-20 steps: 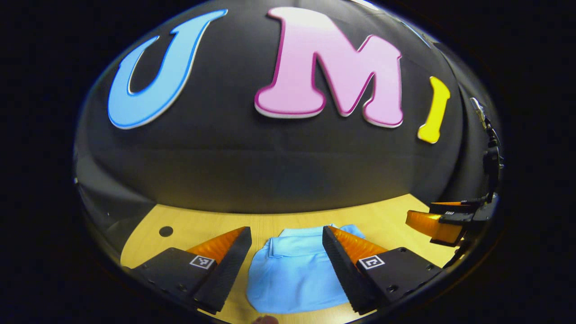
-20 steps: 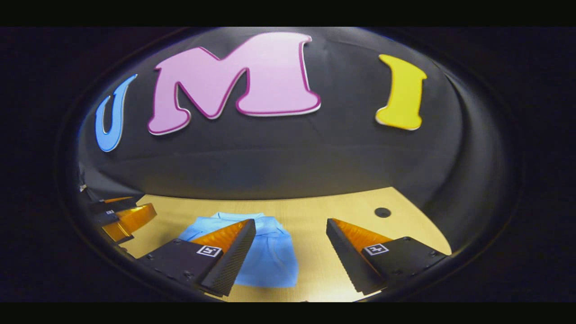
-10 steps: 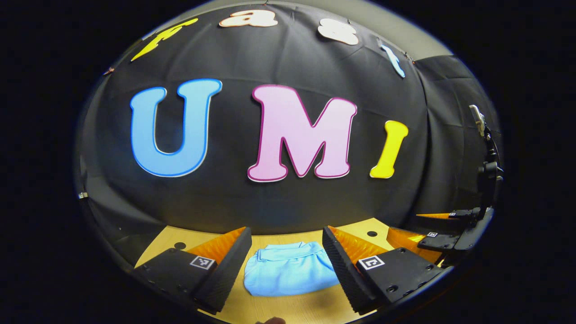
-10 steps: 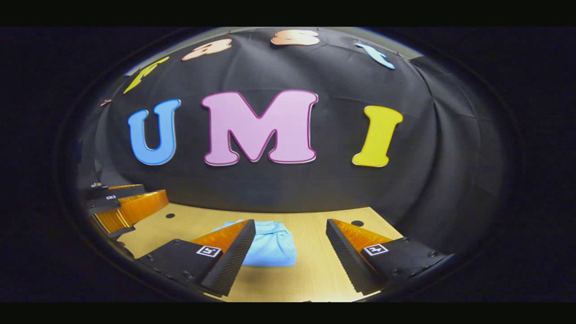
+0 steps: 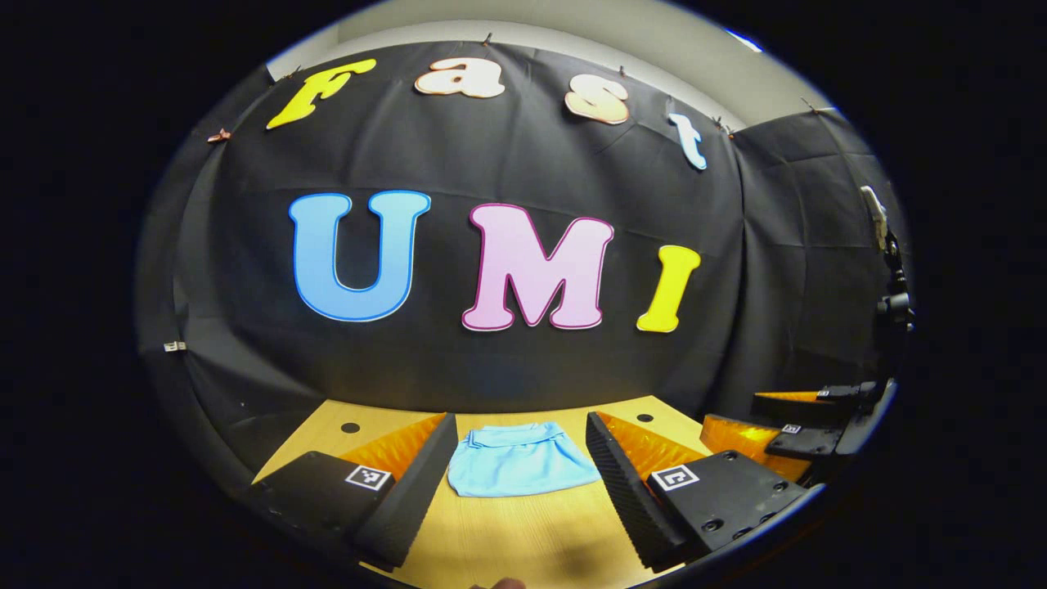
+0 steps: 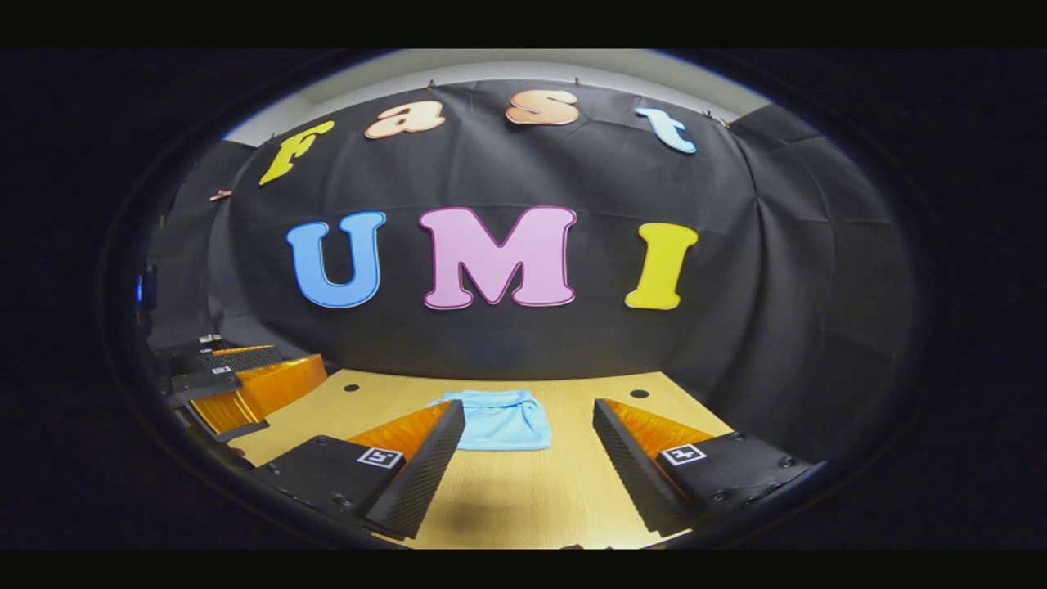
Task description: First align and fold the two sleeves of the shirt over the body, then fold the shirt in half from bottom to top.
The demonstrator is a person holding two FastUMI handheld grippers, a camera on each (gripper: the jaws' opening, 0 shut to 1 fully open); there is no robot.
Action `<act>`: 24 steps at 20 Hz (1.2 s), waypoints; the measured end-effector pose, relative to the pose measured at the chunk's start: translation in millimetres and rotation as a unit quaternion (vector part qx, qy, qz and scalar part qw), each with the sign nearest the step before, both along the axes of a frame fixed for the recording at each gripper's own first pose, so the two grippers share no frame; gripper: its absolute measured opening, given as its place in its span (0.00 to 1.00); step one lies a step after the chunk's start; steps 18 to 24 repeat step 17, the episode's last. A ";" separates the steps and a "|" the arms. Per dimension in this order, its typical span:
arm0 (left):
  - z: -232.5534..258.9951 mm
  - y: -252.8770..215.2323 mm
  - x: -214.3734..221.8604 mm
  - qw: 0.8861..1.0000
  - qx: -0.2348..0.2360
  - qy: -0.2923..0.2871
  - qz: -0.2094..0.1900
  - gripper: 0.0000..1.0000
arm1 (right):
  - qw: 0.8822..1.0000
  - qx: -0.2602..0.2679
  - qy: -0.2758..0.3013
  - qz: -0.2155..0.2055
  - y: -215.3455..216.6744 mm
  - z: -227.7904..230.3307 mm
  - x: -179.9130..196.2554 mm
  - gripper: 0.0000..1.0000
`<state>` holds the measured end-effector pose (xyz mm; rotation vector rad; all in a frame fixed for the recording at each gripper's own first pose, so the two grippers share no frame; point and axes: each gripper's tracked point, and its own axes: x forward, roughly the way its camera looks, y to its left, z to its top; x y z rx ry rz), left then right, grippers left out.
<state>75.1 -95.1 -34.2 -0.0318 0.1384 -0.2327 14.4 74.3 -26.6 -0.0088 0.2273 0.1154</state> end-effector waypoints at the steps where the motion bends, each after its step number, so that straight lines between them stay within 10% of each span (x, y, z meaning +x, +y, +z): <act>1: -6.8 2.9 -13.5 1.000 0.001 0.003 -0.004 0.99 | 1.000 -0.002 -0.006 0.002 0.5 1.3 -9.7 0.98; 11: -28.3 23.3 -113.6 1.000 0.008 -0.005 0.029 0.99 | 1.000 -0.001 -0.012 -0.001 -10.4 -1.0 -99.1 0.98; 24: -24.0 16.4 -128.6 1.000 0.000 0.000 0.021 0.99 | 1.000 0.003 -0.015 0.000 -5.8 3.2 -103.3 0.98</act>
